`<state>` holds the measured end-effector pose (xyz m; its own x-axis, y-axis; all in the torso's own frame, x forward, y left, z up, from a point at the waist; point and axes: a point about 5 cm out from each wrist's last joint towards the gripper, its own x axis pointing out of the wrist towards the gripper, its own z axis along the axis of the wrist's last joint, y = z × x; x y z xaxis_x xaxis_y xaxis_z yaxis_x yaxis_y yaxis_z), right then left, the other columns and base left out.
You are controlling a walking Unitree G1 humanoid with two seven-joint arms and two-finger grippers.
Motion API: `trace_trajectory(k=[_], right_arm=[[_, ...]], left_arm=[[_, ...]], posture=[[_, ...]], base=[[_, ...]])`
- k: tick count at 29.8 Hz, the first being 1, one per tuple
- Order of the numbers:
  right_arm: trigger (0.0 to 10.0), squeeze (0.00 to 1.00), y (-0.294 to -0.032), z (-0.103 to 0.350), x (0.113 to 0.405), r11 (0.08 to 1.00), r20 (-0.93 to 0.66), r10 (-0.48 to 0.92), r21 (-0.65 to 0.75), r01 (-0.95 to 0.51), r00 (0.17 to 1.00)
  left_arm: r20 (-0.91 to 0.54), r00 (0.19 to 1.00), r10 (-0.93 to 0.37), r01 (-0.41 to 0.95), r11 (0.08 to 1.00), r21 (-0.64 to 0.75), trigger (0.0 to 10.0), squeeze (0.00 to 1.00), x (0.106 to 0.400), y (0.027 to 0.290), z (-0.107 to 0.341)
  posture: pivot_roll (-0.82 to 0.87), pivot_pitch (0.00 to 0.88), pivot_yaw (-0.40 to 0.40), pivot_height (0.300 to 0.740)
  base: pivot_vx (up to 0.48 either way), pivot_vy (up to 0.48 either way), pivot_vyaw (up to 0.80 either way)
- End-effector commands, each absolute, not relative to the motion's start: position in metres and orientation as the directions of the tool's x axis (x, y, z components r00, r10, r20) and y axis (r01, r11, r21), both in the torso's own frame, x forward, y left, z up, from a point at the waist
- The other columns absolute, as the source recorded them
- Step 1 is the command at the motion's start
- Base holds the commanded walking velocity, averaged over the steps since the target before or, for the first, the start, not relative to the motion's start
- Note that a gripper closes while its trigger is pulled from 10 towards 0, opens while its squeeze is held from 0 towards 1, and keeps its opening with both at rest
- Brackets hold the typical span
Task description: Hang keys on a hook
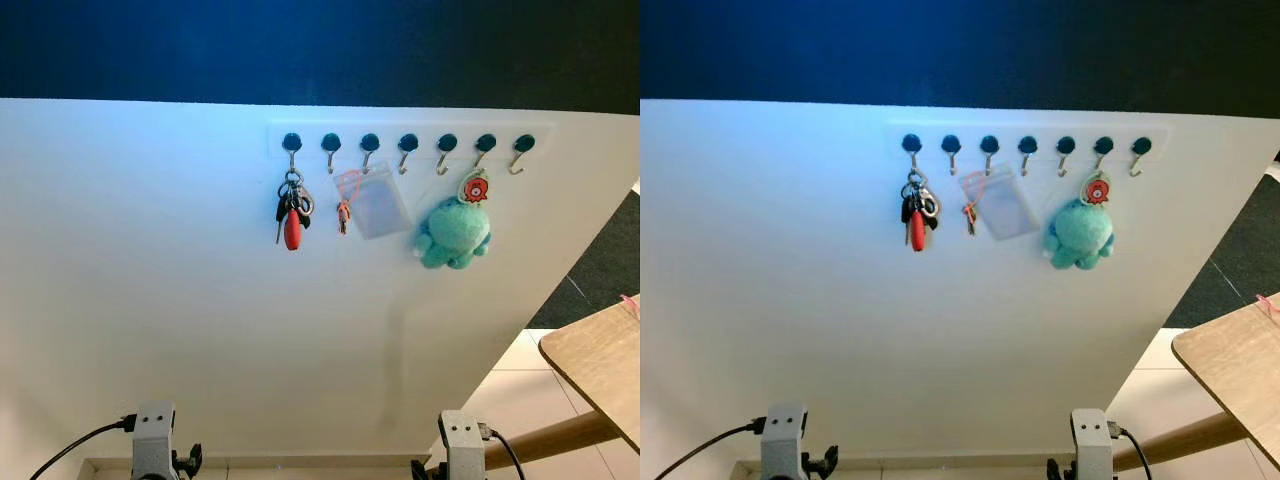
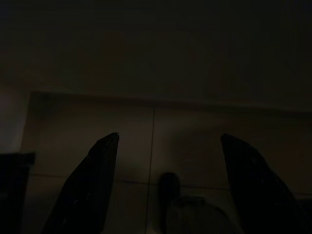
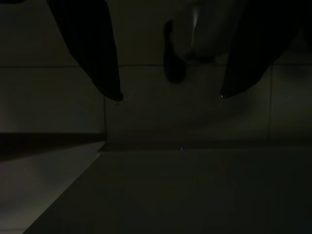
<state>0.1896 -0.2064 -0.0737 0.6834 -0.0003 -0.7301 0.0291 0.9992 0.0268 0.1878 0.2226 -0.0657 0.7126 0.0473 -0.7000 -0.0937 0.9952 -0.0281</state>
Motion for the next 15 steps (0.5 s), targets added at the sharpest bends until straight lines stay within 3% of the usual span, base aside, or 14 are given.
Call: trace_trajectory(k=[1,7,8,9,10,15], right_arm=[[10.0,0.0,-0.207,-0.075,0.188,0.998,-0.739,-0.009,0.034,0.051,0.674],[10.0,0.0,-0.204,-0.074,0.189,0.999,-0.723,-0.011,0.021,0.038,0.691],[10.0,0.0,-0.202,-0.075,0.189,0.999,-0.723,-0.004,0.021,0.028,0.691],[10.0,0.0,-0.202,-0.075,0.189,0.999,-0.723,-0.004,0.021,0.028,0.691],[10.0,0.0,-0.2,-0.075,0.189,1.0,-0.724,0.004,0.023,0.019,0.69],[10.0,0.0,-0.194,-0.078,0.187,0.999,-0.74,0.025,0.039,0.006,0.672]], left_arm=[[-0.705,0.707,0.054,-0.106,0.994,-0.031,10.0,0.0,0.187,0.217,-0.068],[-0.697,0.709,0.109,-0.148,0.989,0.005,10.0,0.0,0.19,0.223,-0.066],[-0.687,0.71,0.159,-0.231,0.973,-0.014,10.0,0.0,0.19,0.229,-0.065],[-0.687,0.71,0.159,-0.231,0.973,-0.014,10.0,0.0,0.19,0.229,-0.065],[-0.674,0.706,0.217,-0.334,0.942,-0.046,10.0,0.0,0.189,0.235,-0.065],[-0.696,0.695,0.18,-0.293,0.955,-0.047,10.0,0.0,0.184,0.235,-0.068]], posture=[[0.0,0.019,0.008,0.74],[0.01,0.031,0.008,0.74],[0.01,0.036,0.005,0.74],[0.01,0.036,0.005,0.74],[0.02,0.04,-0.001,0.74],[0.04,0.036,-0.017,0.74]], base=[[0.0,0.0,0.0],[0.0,0.0,0.0],[0.0,0.0,0.0],[0.0,0.0,0.0],[0.0,0.0,0.0],[0.0,0.0,0.0]])
